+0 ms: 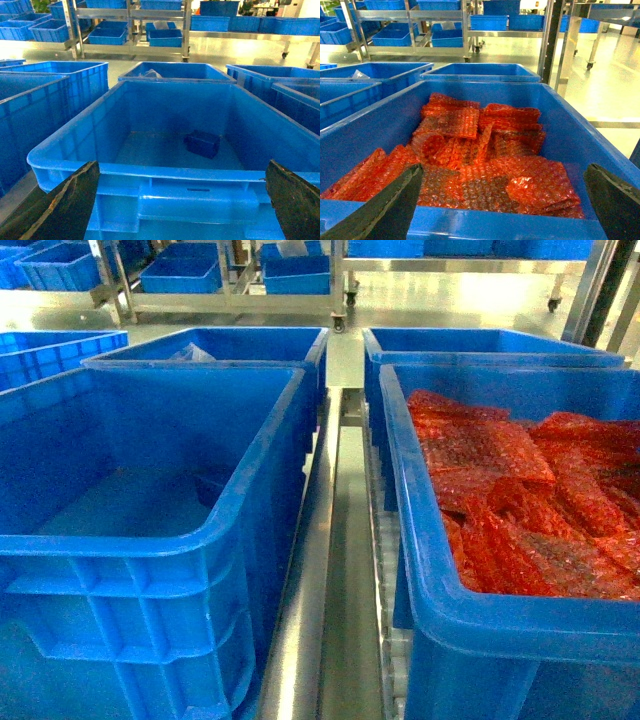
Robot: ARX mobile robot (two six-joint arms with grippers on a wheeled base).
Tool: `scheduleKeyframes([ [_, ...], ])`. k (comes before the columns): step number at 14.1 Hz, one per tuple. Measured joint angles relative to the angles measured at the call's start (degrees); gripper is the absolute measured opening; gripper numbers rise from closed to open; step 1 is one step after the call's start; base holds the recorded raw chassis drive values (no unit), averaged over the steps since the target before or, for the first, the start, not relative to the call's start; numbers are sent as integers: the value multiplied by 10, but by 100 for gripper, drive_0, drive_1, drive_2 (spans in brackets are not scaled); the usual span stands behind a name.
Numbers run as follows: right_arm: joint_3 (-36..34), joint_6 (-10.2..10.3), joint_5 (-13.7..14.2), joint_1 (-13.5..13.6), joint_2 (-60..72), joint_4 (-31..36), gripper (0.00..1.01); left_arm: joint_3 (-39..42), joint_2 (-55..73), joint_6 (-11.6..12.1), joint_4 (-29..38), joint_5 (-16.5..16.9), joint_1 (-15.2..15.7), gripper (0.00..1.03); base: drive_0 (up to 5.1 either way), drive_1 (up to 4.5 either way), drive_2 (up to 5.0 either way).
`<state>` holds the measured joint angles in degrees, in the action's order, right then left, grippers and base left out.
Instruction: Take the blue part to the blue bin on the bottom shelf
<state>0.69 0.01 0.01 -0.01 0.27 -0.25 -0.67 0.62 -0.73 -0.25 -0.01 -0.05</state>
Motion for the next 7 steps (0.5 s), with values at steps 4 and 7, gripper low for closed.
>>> scheduleKeyframes([
  [4,0,0,0,0,0,0,98,0,0,0,0,0,0,98,0,0,0],
  [7,0,0,0,0,0,0,98,0,0,0,0,0,0,98,0,0,0],
])
